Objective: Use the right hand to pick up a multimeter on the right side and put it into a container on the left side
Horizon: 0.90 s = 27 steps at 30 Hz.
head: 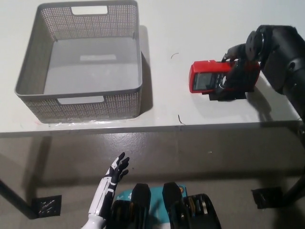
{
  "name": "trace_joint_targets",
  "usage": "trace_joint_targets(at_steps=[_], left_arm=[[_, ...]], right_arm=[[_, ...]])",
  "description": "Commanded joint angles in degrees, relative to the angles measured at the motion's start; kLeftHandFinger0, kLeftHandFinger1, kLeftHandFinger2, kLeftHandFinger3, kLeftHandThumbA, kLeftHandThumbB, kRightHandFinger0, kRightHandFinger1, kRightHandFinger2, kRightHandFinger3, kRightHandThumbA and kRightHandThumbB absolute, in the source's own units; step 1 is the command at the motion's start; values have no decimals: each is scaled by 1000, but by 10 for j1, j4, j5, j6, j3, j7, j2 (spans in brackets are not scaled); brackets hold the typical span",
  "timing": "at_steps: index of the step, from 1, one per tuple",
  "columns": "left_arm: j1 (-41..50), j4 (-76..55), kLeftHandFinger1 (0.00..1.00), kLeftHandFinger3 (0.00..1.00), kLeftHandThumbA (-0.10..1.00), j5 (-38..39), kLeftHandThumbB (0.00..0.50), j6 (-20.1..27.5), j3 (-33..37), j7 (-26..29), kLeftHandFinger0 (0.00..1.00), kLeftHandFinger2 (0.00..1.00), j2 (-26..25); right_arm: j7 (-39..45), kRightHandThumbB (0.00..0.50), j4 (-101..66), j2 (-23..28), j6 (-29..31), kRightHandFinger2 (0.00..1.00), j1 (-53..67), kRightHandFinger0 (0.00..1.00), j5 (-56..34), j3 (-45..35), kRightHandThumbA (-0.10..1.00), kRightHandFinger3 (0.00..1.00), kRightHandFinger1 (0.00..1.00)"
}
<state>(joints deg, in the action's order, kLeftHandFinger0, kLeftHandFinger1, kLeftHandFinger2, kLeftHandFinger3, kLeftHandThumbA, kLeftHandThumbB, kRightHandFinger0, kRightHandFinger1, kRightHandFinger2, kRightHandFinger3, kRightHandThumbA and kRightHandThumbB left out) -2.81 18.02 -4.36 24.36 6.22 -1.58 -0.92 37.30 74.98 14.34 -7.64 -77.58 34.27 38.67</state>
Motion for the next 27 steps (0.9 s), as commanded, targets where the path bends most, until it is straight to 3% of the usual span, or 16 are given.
trace_joint_targets(at_steps=[1,7,17,18,19,20,21,22,23,24,25,27], left_arm=[[0,-13,1000,1000,1000,-3,496,25,1,-2,1000,1000,-3],[-9,-15,1000,1000,1000,2,500,17,4,-11,1000,1000,-5],[-14,-13,1000,1000,1000,-2,499,21,2,-10,1000,1000,-5],[-17,-10,1000,1000,1000,0,500,23,2,-11,1000,1000,-5],[-17,-11,1000,1000,1000,1,494,21,2,-12,1000,1000,-6],[-17,-13,1000,1000,1000,1,493,19,2,-13,1000,1000,-6],[-19,-12,1000,1000,1000,1,492,19,2,-13,1000,1000,-7],[-20,-11,1000,1000,1000,2,492,20,2,-13,1000,1000,-7],[-21,-10,1000,1000,1000,2,490,20,2,-14,1000,1000,-8],[-22,-11,1000,1000,1000,2,491,20,1,-14,1000,1000,-9],[-22,-9,1000,1000,1000,2,496,23,1,-14,1000,1000,-10],[-23,-7,1000,1000,1000,4,498,24,1,-15,1000,1000,-9]], right_arm=[[-59,500,36,-5,37,1000,4,1000,13,4,995,1000,1000],[-98,500,57,-1,57,1000,34,1000,5,-7,996,1000,1000],[-253,500,58,-14,77,1000,88,1000,-13,-55,794,1000,1000],[-264,500,60,-15,79,1000,93,1000,-24,-69,707,1000,1000],[-300,356,59,-14,90,1000,101,978,-24,-74,457,1000,1000],[-336,353,58,-15,100,1000,109,910,-20,-77,358,1000,984],[-390,155,56,-15,122,276,121,138,-29,-93,-58,311,204],[-407,155,56,-15,130,276,125,138,-39,-105,-58,311,204],[-407,137,56,-15,142,368,129,6,-62,-130,-98,298,128],[-403,105,57,-16,145,521,130,0,-74,-146,-100,418,154],[-397,116,59,-18,137,673,131,0,-92,-174,-100,583,256],[-393,136,60,-19,133,707,131,0,-100,-197,-100,689,358]])
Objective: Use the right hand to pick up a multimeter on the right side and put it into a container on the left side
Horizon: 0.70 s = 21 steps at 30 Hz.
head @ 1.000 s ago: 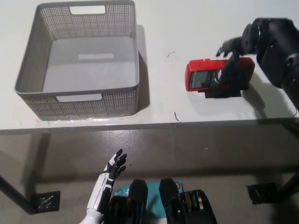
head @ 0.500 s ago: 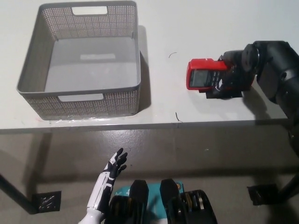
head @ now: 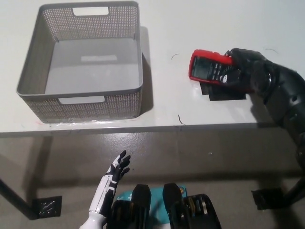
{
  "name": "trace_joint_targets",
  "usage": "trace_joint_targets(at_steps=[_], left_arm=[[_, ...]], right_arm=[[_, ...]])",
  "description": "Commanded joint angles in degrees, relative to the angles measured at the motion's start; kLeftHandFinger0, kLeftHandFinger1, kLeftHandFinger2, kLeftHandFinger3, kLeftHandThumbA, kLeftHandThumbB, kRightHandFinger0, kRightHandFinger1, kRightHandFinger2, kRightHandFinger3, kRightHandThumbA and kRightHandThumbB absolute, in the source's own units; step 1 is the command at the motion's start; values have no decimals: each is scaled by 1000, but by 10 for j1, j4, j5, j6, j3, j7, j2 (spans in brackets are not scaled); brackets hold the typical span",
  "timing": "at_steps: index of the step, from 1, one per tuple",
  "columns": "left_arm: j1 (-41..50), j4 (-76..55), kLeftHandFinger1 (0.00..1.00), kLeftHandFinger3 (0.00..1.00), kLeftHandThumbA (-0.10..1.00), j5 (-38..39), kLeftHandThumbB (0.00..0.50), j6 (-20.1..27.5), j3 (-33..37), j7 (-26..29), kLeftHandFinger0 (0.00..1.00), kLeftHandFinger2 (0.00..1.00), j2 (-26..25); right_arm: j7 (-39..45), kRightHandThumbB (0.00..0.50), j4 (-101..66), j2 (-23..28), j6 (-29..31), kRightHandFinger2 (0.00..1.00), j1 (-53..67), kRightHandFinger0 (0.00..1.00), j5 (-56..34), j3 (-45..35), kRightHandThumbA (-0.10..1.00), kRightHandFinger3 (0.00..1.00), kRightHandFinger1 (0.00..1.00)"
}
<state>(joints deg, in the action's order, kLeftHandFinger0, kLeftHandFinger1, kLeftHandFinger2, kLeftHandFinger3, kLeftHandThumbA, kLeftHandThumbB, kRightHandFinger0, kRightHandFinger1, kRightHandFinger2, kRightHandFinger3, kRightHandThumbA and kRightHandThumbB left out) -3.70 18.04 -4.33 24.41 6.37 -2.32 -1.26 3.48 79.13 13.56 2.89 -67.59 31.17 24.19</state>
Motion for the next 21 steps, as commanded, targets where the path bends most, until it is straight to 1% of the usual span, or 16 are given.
trace_joint_targets(at_steps=[1,2,4,7,9,11,12,13,14,15,16,17,18,19,20,21], left_arm=[[-15,-8,1000,1000,1000,2,499,22,0,-7,1000,1000,-6],[-14,-9,1000,1000,1000,2,497,21,0,-7,1000,1000,-6],[-14,-9,1000,1000,1000,1,487,21,0,-8,1000,1000,-7],[-20,-6,1000,1000,1000,-3,493,21,0,-4,1000,1000,-6],[-23,-5,1000,1000,1000,-3,489,21,0,-5,1000,1000,-6],[-23,-5,1000,1000,1000,-3,483,23,0,-5,1000,1000,-7],[-23,-5,1000,1000,1000,-4,477,24,0,-4,1000,1000,-7],[-23,-5,1000,1000,1000,-5,476,23,0,-3,1000,1000,-8],[-23,-5,1000,1000,1000,-4,473,24,0,-4,1000,1000,-8],[-24,-5,1000,1000,1000,-3,471,24,-1,-4,1000,1000,-9],[-24,-5,1000,1000,1000,0,472,23,-2,-5,1000,1000,-9],[-24,-3,1000,1000,1000,2,473,23,-2,-7,1000,1000,-9],[-24,-4,1000,1000,1000,2,478,20,-2,-7,1000,1000,-8],[-23,-5,1000,1000,1000,3,478,19,-1,-7,1000,1000,-8],[-21,-5,1000,1000,1000,1,470,20,-1,-6,1000,1000,-8],[-19,-4,1000,1000,1000,-2,468,23,-2,-3,1000,1000,-8]], right_arm=[[-48,134,18,-11,20,765,31,0,-81,-70,-100,781,442],[-45,128,19,-12,15,782,30,0,-84,-84,-100,811,498],[-30,126,21,-13,2,789,29,0,-104,-116,-100,811,505],[-8,155,23,-13,-16,789,21,8,-142,-171,-100,779,514],[13,161,24,-12,-18,731,19,0,-175,-216,-100,731,458],[15,176,24,-12,-27,713,17,0,-184,-238,-100,644,414],[15,180,24,-13,-32,726,16,0,-191,-250,-100,656,409],[15,168,24,-14,-39,789,13,0,-213,-275,-100,721,442],[11,158,24,-16,-55,887,9,35,-241,-309,-100,898,494],[16,148,25,-17,-69,910,4,1,-269,-344,-100,1000,458],[20,136,26,-18,-85,855,0,0,-315,-392,-100,1000,383],[37,125,26,-18,-109,837,-8,0,-399,-483,-100,1000,267],[40,119,27,-17,-119,765,-11,0,-416,-508,-100,1000,172],[43,119,28,-15,-131,671,-13,0,-426,-527,-100,1000,50],[49,139,30,-14,-145,599,-16,0,-445,-555,-100,1000,2],[51,127,31,-15,-154,562,-18,0,-466,-585,-100,1000,0]])
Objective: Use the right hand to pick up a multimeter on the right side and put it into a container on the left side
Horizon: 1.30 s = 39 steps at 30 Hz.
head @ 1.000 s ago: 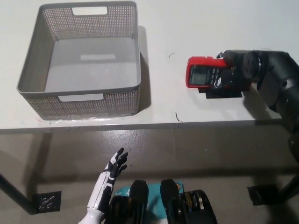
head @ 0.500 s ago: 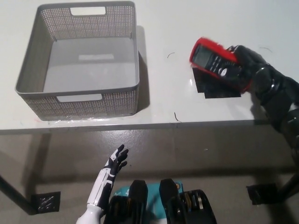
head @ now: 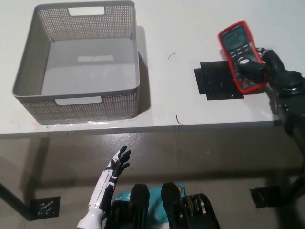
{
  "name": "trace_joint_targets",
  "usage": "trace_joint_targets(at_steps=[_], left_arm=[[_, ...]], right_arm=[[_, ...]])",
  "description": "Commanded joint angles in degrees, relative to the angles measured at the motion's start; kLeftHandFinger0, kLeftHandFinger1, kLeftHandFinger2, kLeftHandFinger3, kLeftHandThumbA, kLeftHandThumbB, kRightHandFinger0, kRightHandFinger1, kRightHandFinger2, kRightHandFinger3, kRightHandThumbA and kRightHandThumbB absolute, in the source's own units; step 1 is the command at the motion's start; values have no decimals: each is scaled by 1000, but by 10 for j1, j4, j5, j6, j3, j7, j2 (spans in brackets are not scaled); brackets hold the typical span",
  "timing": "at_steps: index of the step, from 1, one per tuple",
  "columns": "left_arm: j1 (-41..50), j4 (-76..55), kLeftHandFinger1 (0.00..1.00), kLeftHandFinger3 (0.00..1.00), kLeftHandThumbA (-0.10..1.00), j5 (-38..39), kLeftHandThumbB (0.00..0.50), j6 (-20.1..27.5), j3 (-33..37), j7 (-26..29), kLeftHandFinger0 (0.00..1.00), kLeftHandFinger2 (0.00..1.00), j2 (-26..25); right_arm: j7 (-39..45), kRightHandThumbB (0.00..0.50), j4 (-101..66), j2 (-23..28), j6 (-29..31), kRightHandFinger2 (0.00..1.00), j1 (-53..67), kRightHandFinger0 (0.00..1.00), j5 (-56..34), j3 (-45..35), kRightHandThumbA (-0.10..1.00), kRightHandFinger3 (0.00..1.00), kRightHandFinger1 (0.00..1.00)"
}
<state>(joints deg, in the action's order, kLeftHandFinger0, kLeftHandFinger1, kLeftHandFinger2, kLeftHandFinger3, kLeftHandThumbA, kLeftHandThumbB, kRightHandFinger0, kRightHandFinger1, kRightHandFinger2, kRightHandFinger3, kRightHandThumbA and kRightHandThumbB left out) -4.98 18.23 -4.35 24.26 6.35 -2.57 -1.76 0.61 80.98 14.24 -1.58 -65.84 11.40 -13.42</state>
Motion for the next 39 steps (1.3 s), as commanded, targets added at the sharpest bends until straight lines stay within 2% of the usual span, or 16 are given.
trace_joint_targets(at_steps=[1,6,8,10,13,17,18,21,23,24,25,26,28,34,36,39], left_arm=[[-6,-5,1000,1000,1000,-3,468,26,-2,0,1000,1000,-3],[-3,-7,1000,1000,1000,-5,457,27,0,2,1000,1000,-2],[-4,-7,1000,1000,1000,-4,460,27,-1,1,1000,1000,-2],[-4,-6,1000,1000,1000,-6,461,27,-1,3,1000,1000,-2],[-3,-6,1000,1000,1000,-8,458,27,-1,4,1000,1000,-3],[-1,-7,1000,1000,1000,-7,459,25,-1,3,1000,1000,-2],[-2,-4,1000,1000,1000,-6,460,26,-1,4,1000,1000,-2],[0,-3,1000,1000,1000,-5,462,27,-1,4,1000,1000,-1],[0,-3,1000,1000,1000,-6,460,27,-1,4,1000,1000,-1],[1,-3,1000,1000,1000,-6,460,25,-1,3,1000,1000,-1],[1,-3,1000,1000,1000,-5,462,24,-1,3,1000,1000,-1],[3,-2,1000,1000,1000,-4,469,23,-1,2,1000,1000,0],[3,0,1000,1000,1000,-9,468,24,0,5,1000,1000,0],[4,-2,1000,1000,1000,-13,452,23,2,4,1000,1000,0],[4,-1,1000,1000,1000,-12,445,23,2,3,1000,1000,0],[6,-4,1000,1000,1000,-18,445,22,3,5,1000,1000,0]], right_arm=[[81,128,13,-23,-111,547,-35,0,-272,-218,-100,1000,0],[101,93,13,-28,-131,546,-40,0,-314,-301,-100,1000,0],[97,107,12,-32,-130,559,-42,0,-316,-317,-100,858,9],[96,128,12,-40,-131,560,-42,0,-325,-339,-100,898,29],[100,134,9,-51,-130,570,-41,0,-324,-355,-100,699,37],[115,126,5,-66,-137,575,-48,0,-326,-369,-100,602,55],[134,105,4,-74,-149,602,-53,0,-337,-380,-100,872,86],[145,91,-1,-87,-151,650,-62,0,-336,-380,-100,921,127],[155,115,-7,-102,-153,638,-75,0,-339,-377,-100,557,124],[155,117,-10,-107,-155,617,-81,0,-341,-374,-100,515,136],[156,217,-12,-108,-156,728,-82,39,-343,-371,-100,634,272],[153,146,-17,-117,-158,634,-89,2,-350,-373,-100,768,152],[159,116,-28,-131,-168,645,-103,0,-357,-362,-100,1000,129],[165,143,-64,-160,-181,593,-125,0,-362,-321,-100,1000,2],[175,122,-79,-169,-190,598,-130,0,-368,-311,-100,1000,0],[159,163,-114,-185,-212,641,-136,0,-383,-300,-100,1000,23]])
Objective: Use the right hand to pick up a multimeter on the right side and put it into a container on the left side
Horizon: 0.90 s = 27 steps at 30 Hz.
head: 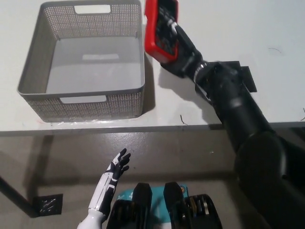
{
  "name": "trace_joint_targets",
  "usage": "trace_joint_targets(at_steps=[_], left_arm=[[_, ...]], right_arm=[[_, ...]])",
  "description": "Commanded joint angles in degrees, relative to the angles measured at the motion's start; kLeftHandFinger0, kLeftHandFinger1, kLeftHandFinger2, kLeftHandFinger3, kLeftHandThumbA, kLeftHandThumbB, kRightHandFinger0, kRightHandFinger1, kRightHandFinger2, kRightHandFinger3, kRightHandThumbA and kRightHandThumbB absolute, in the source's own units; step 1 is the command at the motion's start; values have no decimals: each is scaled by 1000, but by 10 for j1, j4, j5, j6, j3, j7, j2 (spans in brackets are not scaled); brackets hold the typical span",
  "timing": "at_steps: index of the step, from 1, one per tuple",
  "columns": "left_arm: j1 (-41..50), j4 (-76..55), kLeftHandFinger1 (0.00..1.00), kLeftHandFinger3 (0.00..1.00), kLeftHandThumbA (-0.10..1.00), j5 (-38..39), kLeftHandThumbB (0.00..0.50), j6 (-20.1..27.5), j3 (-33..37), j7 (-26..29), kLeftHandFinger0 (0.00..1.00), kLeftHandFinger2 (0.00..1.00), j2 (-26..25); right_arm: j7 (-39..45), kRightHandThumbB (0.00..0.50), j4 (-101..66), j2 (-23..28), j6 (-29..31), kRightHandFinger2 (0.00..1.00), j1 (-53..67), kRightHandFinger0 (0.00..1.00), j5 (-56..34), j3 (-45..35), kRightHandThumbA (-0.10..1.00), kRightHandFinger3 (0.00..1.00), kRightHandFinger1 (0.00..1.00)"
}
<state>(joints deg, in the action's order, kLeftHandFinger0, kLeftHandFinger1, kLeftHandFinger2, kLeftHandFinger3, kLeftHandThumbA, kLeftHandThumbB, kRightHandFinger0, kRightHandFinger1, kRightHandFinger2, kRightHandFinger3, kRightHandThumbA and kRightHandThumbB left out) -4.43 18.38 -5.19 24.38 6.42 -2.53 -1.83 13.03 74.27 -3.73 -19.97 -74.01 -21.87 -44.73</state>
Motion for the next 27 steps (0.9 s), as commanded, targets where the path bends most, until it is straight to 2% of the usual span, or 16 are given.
trace_joint_targets(at_steps=[1,5,8,9,10,11,12,13,14,15,16,17,20,23,25,27], left_arm=[[1,-8,1000,1000,1000,-9,452,17,2,3,1000,1000,1],[1,-6,1000,1000,1000,-10,451,21,2,3,1000,1000,0],[1,-6,1000,1000,1000,-10,463,21,1,2,1000,1000,-4],[1,-6,1000,1000,1000,-13,462,22,1,2,1000,1000,-5],[2,-6,1000,1000,1000,-13,464,22,2,1,1000,1000,-5],[4,-9,1000,1000,1000,-10,464,18,3,-2,1000,1000,-5],[6,-10,1000,1000,1000,-11,453,17,4,-3,1000,1000,-5],[6,-7,1000,1000,1000,-13,442,21,5,-2,1000,1000,-5],[7,-6,1000,1000,1000,-13,441,22,6,-2,1000,1000,-4],[7,-5,1000,1000,1000,-14,428,22,7,-2,1000,1000,-5],[9,-4,1000,1000,1000,-18,413,24,8,0,1000,1000,-5],[12,-4,1000,1000,1000,-23,411,24,9,2,1000,1000,-4],[17,-3,1000,1000,1000,-21,416,24,12,0,1000,1000,-2],[19,-6,1000,1000,1000,-24,419,20,15,0,1000,1000,-1],[18,-9,1000,1000,1000,-21,428,15,16,-3,1000,1000,0],[17,-7,1000,1000,1000,-21,424,19,18,-3,1000,1000,0]], right_arm=[[31,155,-61,-11,-42,652,-60,0,-60,12,-100,1000,30],[31,158,-110,-27,-60,601,-65,0,-80,24,-100,1000,24],[40,155,-121,-26,-70,632,-75,0,-112,35,-100,1000,39],[40,165,-118,-24,-70,651,-81,0,-117,44,-100,847,37],[36,165,-121,-24,-70,695,-82,0,-117,49,-100,811,50],[27,157,-137,-28,-70,693,-82,0,-107,68,-100,1000,57],[25,144,-150,-30,-68,672,-79,0,-88,87,-100,994,51],[26,122,-152,-29,-58,653,-82,0,-43,127,-100,795,47],[24,120,-151,-27,-56,640,-82,0,-38,141,-100,809,50],[26,114,-140,-26,-40,620,-86,0,-25,162,-100,644,43],[22,120,-125,-28,-31,627,-91,0,-22,176,-100,706,145],[10,123,-106,-33,-16,638,-97,0,-19,188,-100,836,177],[-6,125,-58,-38,13,668,-112,0,-6,216,-100,1000,192],[-29,136,-12,-46,28,657,-131,0,-8,225,-100,1000,93],[-32,119,4,-51,39,672,-138,0,-5,230,-100,1000,84],[-36,150,19,-57,51,648,-143,0,0,238,-100,1000,60]])
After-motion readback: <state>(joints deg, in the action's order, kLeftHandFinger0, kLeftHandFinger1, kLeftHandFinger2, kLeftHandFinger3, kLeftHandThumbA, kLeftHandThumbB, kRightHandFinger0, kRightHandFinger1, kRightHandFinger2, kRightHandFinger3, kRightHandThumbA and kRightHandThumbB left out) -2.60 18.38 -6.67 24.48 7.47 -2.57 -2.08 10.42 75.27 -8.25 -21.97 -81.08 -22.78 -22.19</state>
